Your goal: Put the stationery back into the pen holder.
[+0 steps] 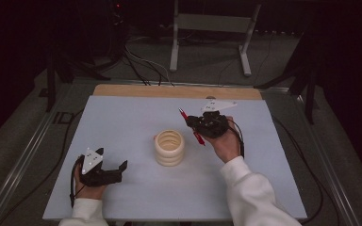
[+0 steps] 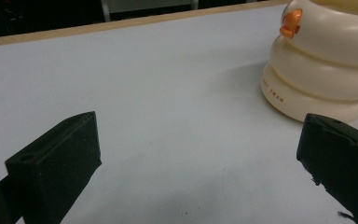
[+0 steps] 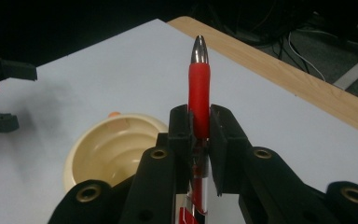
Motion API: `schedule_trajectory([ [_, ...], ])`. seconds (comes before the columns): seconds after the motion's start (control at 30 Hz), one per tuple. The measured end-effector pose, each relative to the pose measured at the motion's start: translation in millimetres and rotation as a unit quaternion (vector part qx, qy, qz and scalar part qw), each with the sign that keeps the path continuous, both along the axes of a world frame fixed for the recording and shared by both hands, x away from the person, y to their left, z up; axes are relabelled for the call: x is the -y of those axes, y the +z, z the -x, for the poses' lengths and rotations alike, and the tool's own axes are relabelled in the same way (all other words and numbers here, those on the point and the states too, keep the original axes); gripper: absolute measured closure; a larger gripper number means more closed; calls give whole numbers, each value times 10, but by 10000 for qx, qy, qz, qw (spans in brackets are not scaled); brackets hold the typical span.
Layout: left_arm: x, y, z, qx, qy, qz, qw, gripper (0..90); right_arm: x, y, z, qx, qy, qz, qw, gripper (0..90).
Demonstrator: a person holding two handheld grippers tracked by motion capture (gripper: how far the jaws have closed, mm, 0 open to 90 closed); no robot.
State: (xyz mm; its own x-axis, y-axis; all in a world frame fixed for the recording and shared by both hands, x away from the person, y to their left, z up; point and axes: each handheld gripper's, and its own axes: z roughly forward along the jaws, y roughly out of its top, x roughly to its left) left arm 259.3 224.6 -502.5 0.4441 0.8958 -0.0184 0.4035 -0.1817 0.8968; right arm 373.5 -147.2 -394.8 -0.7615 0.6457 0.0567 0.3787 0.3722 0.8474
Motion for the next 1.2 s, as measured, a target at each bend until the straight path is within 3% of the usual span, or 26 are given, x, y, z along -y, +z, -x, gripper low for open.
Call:
schedule_trajectory([
  [0.07,5,-4,-2,-10,-11,-15,10000,1,-67,6,-14,23,3,-114,9999,798],
  [0.43,5,-6,0,-7,-17,-11,10000,1,-239,70,-13,120,159,-186,9996,798],
  [0.8,4,-5,4,-2,-12,-2,10000,1,-437,66,-42,122,278,-511,9982,798],
  [1.2,0,-4,5,0,-25,15,10000,1,-588,-22,-59,181,314,-496,9981,798],
])
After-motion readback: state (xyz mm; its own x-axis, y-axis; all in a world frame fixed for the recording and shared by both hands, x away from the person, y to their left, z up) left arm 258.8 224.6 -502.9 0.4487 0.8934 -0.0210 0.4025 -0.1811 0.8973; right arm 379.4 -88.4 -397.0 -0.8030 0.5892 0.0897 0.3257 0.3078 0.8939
